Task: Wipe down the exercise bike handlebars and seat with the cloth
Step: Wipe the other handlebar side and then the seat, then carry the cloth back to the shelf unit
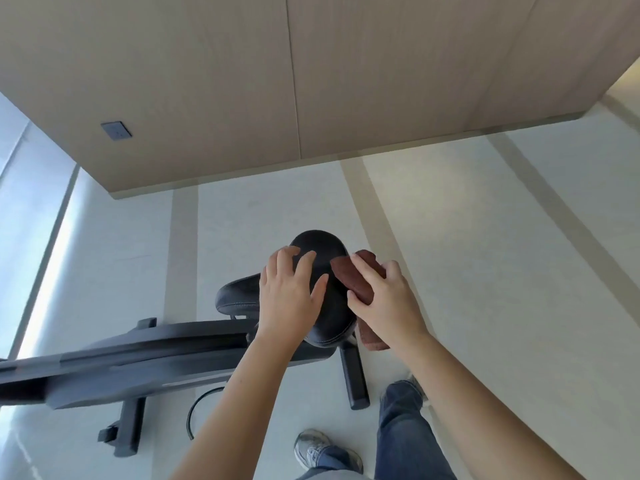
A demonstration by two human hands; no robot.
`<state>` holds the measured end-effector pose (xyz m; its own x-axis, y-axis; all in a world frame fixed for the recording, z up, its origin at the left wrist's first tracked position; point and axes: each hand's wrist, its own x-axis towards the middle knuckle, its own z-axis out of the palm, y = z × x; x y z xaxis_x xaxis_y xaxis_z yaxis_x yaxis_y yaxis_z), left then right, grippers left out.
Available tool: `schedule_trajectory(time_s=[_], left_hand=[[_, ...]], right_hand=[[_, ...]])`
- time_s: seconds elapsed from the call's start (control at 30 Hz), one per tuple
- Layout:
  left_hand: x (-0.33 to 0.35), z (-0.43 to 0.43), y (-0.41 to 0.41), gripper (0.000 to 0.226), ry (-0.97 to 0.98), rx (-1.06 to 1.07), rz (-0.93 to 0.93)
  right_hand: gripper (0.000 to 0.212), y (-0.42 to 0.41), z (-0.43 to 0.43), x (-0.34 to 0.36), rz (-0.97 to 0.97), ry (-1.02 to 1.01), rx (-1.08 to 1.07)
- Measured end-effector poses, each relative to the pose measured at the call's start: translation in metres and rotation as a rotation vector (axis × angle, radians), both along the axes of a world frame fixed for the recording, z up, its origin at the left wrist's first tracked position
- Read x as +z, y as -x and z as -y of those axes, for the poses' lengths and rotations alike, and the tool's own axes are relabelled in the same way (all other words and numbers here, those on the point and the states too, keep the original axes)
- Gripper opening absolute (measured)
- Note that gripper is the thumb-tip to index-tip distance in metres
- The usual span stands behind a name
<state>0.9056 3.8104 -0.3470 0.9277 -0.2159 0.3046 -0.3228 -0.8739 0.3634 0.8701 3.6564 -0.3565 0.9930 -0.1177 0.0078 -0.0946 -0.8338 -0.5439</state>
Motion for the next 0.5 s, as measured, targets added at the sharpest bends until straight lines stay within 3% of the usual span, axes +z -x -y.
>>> schedule_trajectory(time_s=[0.5], left_hand=[[0.034, 0.204, -0.045, 0.038, -0.047, -0.438, 0.091]], right_hand=[[0.059, -0.015, 0.195, 0.032, 0.159, -0.039, -0.413]])
